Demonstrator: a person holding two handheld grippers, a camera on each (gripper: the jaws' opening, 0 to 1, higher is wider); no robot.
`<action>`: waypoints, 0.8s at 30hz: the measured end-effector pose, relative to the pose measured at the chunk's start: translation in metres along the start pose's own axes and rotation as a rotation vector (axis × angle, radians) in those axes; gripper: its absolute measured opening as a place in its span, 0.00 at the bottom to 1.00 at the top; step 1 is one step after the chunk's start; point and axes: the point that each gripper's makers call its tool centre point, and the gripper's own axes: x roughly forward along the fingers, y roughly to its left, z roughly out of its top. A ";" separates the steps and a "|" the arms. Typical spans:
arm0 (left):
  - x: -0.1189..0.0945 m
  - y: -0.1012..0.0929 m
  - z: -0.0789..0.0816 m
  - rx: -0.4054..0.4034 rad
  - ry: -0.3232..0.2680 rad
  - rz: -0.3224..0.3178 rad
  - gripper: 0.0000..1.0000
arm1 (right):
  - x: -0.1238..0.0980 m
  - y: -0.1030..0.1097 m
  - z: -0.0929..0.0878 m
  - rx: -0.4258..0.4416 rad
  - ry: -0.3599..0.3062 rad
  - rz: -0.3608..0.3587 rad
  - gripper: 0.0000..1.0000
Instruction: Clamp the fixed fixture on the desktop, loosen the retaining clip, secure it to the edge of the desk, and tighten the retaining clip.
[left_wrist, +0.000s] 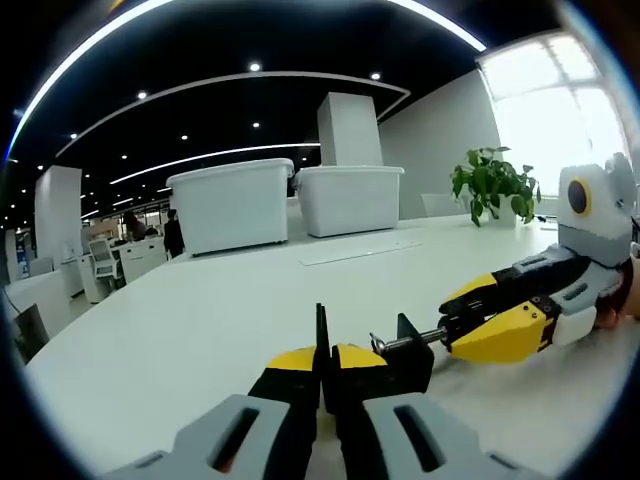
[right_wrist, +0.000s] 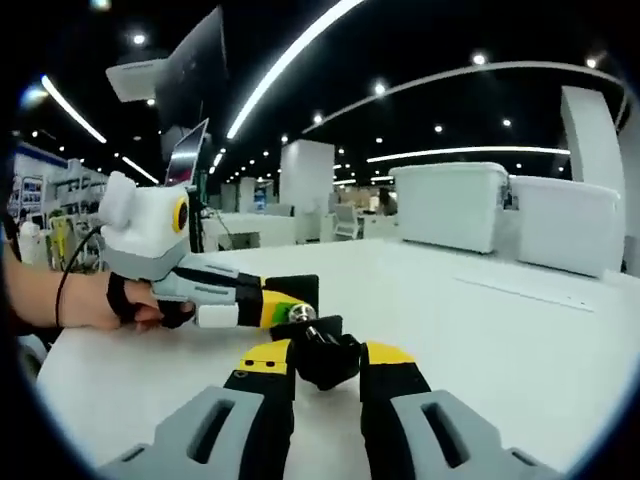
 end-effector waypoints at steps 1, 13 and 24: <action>0.000 0.000 0.000 0.000 0.000 0.000 0.05 | 0.000 0.000 0.000 -0.022 0.000 -0.005 0.23; -0.001 0.000 0.000 0.001 0.001 0.003 0.05 | 0.006 -0.006 0.000 -0.116 0.005 -0.024 0.23; -0.001 0.000 -0.001 0.005 0.002 0.003 0.05 | 0.003 -0.015 0.006 0.241 -0.034 0.017 0.24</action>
